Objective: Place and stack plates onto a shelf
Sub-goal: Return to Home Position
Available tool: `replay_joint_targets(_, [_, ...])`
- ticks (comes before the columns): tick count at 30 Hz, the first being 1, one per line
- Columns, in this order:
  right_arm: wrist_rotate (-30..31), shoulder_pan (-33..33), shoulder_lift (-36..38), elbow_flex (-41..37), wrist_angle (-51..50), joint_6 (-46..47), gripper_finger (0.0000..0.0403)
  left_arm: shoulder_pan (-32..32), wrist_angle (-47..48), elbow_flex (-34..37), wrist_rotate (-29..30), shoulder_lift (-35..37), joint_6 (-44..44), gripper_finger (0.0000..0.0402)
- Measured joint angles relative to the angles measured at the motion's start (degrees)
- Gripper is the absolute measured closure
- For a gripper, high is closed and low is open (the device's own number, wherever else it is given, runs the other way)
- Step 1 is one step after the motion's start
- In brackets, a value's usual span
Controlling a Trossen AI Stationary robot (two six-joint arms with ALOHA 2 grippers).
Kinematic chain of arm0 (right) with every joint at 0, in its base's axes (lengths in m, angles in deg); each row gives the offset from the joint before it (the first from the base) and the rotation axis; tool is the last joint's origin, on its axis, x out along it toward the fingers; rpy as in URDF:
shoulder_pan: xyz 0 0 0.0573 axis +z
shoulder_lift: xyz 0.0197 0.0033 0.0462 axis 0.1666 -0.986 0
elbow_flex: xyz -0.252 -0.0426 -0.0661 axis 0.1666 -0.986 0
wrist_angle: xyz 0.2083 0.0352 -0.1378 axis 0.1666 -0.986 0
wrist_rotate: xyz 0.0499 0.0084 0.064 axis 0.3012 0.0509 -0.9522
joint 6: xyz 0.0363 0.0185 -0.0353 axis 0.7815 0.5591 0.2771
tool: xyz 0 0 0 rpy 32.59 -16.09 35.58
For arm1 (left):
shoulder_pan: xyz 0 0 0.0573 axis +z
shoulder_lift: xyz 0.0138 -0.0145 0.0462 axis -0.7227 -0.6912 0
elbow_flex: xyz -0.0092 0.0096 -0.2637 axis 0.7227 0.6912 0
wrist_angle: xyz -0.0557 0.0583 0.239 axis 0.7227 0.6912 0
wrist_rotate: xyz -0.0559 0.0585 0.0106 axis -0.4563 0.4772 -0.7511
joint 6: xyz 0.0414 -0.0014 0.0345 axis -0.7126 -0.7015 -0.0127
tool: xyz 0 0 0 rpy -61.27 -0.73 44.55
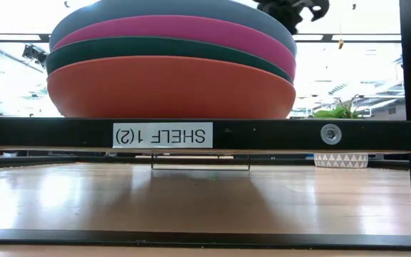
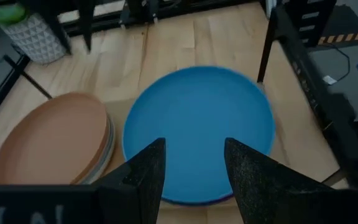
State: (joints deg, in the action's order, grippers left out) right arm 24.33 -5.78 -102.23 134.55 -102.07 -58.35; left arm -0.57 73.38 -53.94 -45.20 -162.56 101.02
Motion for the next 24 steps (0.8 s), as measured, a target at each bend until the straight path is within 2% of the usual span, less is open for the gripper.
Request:
replay_joint_targets(6, [4.4,3.14,6.25,-8.87,3.61,6.21,0.0286,0.09,-7.16,10.16,0.27,5.12,0.17,0.023])
replay_joint_targets(11, [5.97,4.38,13.19,-17.06,10.17,9.59,0.0286,0.13,-11.19,18.13,2.87,14.29,0.09,0.023])
replay_joint_targets(19, [4.37,1.07,27.85,-31.1,21.86,14.43,0.0286,0.13,-13.21,29.44,6.85,30.11,-0.66,0.023])
replay_joint_targets(24, [5.71,-0.8,38.41,-36.84,23.9,16.56,0.0286,0.03,-16.42,36.02,8.19,39.05,-5.75,0.023])
